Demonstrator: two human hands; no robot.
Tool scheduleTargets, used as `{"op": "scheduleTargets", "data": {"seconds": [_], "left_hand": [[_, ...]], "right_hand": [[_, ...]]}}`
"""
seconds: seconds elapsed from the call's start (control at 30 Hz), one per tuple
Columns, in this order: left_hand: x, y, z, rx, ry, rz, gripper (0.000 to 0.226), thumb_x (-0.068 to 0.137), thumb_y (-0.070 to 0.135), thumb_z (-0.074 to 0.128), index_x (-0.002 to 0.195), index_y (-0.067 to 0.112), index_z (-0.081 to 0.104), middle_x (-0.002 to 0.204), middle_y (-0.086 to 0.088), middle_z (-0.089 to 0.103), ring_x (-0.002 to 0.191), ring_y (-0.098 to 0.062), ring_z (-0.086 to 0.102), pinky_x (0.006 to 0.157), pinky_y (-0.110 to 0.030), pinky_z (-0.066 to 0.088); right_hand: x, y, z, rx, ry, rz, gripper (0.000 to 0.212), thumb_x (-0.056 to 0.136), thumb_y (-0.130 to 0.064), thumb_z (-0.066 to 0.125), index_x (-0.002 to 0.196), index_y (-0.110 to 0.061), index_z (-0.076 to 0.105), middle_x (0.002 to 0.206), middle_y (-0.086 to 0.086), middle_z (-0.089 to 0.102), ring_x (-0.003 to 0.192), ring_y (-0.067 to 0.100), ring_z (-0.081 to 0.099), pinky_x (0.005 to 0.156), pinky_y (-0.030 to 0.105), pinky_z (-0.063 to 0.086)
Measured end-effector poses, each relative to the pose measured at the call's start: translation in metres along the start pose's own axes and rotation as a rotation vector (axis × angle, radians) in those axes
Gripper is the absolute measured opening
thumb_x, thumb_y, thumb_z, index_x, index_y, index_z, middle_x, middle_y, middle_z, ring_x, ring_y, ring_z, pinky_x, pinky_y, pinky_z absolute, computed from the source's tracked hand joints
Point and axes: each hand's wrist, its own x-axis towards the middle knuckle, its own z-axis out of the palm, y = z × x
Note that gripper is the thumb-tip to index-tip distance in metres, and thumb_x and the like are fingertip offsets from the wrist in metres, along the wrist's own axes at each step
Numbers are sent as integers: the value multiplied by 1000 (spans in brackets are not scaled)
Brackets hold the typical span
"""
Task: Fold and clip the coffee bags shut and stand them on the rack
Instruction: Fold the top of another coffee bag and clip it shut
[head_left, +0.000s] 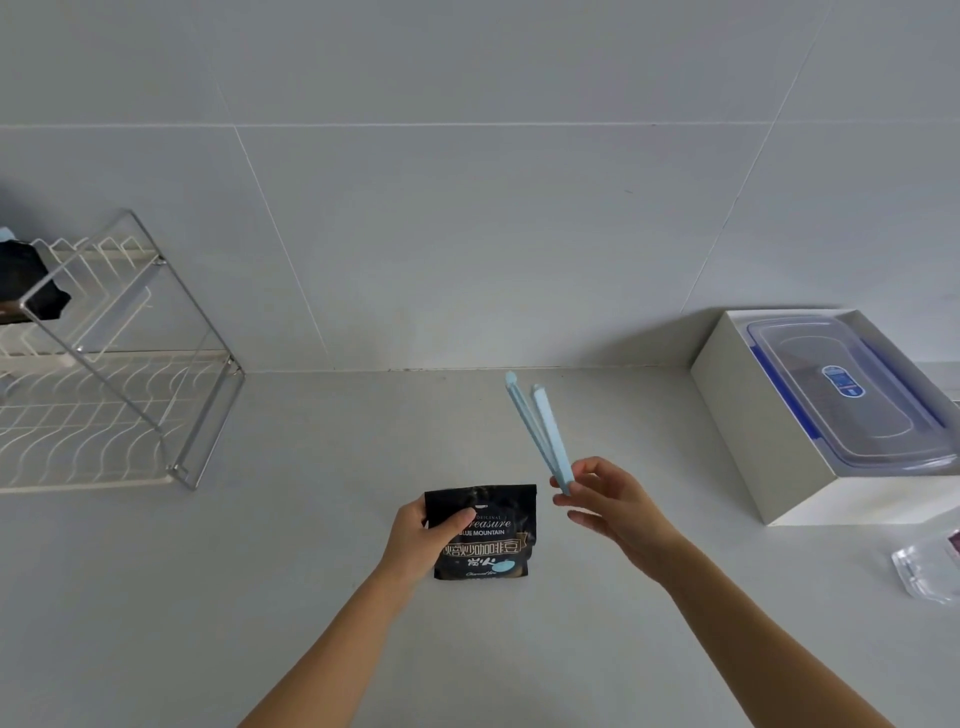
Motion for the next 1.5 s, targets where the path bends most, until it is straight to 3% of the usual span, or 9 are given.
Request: {"op": "scheduleTargets", "data": {"seconds": [0.13, 0.3, 0.37, 0.5, 0.7, 1.1, 1.33, 1.5], "left_hand": [[1, 0, 0, -1, 1, 0, 17, 76, 19, 75, 91, 16, 69, 91, -4, 73, 74, -7, 70, 54, -12, 52], [-1, 1, 1, -16, -4, 3, 14, 77, 18, 74, 90, 19, 68, 88, -1, 73, 69, -1, 70, 53, -11, 51], [-1, 1, 1, -14, -11, 5, 13, 78, 18, 73, 90, 20, 68, 88, -1, 72, 69, -1, 69, 53, -11, 50], [-1, 1, 0, -25, -15, 0, 14, 78, 17, 73, 90, 20, 68, 89, 0, 73, 70, -2, 70, 54, -12, 52], [-1, -1, 0, -49, -18, -4, 18, 76, 20, 75, 94, 19, 70, 92, -2, 75, 78, -7, 72, 56, -13, 53], [-2, 3, -2, -70, -38, -17, 21, 77, 18, 74, 96, 15, 67, 92, -2, 73, 74, -5, 71, 54, -12, 52], [-5, 5, -2, -62, -52, 48, 18, 80, 13, 70, 96, 20, 68, 93, -2, 73, 78, -5, 71, 59, -14, 54], [-3, 3, 1, -25, -27, 79, 21, 80, 12, 70, 101, 14, 69, 96, -9, 73, 81, -9, 70, 64, -16, 54]], "right_hand": [[-2, -6, 1, -323, 26, -94, 7, 83, -4, 67, 86, -9, 64, 89, 7, 73, 81, 17, 68, 71, 24, 50], [-5, -9, 10, -644, 68, -229, 19, 81, -9, 70, 78, -26, 65, 86, -6, 72, 79, 3, 67, 74, 18, 53], [-5, -10, 13, -728, 69, -274, 17, 81, -12, 70, 80, -28, 65, 86, -10, 71, 82, 3, 66, 77, 23, 55], [-5, -12, 22, -805, 80, -351, 15, 81, -15, 69, 84, -28, 62, 86, -15, 70, 84, 2, 65, 79, 27, 55], [-2, -21, 34, -854, 60, -418, 30, 80, -17, 69, 86, -36, 45, 86, -18, 68, 84, -6, 63, 73, 16, 51], [4, -30, 50, -1033, -14, -418, 34, 82, -18, 68, 109, -32, 52, 96, -12, 68, 81, 4, 58, 79, 23, 49], [15, -33, 72, -1188, -103, -442, 43, 86, -23, 64, 127, -25, 52, 106, -4, 64, 96, 13, 56, 81, 24, 43], [18, -36, 84, -1293, -199, -483, 29, 87, -22, 61, 116, -19, 60, 105, 1, 56, 98, 18, 49, 80, 28, 42]]}}
